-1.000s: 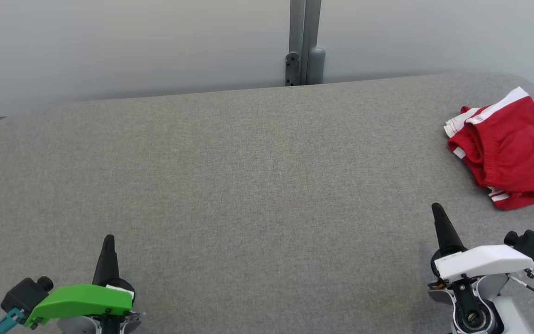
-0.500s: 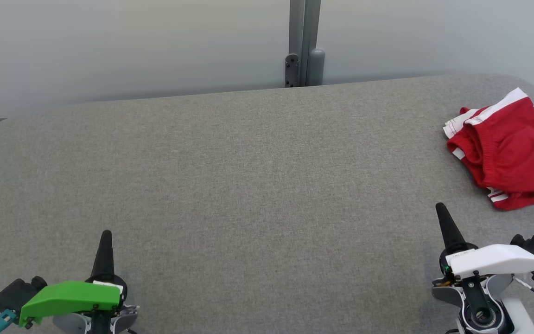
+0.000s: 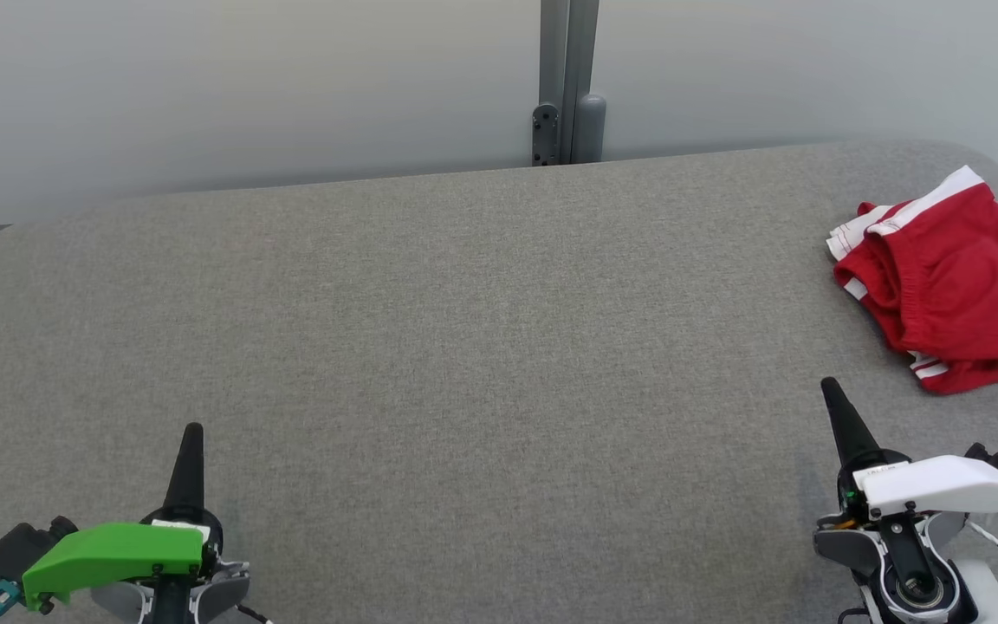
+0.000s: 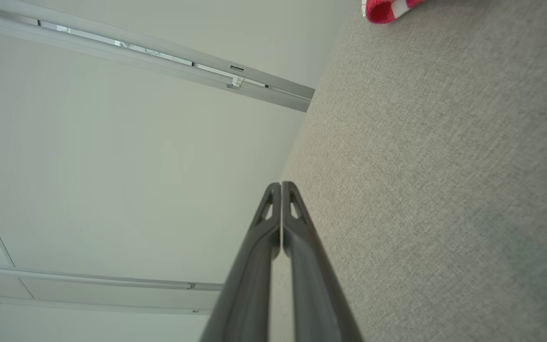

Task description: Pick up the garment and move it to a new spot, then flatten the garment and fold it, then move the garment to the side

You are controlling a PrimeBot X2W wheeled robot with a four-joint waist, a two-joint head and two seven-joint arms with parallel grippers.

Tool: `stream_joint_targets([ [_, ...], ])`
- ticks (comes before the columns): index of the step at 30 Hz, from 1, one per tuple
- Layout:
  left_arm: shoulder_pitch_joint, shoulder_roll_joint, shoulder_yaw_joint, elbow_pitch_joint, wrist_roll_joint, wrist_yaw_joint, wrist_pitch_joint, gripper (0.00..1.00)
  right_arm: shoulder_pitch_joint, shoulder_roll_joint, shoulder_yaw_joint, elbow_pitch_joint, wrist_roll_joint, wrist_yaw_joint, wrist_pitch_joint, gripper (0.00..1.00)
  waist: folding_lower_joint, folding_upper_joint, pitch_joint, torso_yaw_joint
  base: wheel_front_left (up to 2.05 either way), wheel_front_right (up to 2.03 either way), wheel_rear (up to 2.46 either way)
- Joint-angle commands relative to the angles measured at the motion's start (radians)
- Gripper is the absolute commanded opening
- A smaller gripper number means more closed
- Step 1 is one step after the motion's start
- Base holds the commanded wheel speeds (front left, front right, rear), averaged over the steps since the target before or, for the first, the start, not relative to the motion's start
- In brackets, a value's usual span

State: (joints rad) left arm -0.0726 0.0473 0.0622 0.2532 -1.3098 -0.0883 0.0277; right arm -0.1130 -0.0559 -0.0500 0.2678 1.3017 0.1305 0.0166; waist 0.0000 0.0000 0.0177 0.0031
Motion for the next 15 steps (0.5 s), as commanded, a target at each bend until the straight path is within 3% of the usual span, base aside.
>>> stream_joint_targets([
  [1,-0.024,0.004,0.007,-0.010,-0.022,-0.009,0.007,0.00,0.001,-0.006,-0.006,-0.012,0.025,0.000,0.008,0.00,0.0000,0.0000,0.000,0.000,0.00,0.00,0.00],
  [15,-0.031,0.005,0.025,-0.009,-0.126,-0.022,0.038,0.00,0.004,-0.005,-0.024,-0.017,0.136,0.000,0.039,0.00,0.0000,0.0000,-0.005,-0.001,0.00,0.00,0.00],
])
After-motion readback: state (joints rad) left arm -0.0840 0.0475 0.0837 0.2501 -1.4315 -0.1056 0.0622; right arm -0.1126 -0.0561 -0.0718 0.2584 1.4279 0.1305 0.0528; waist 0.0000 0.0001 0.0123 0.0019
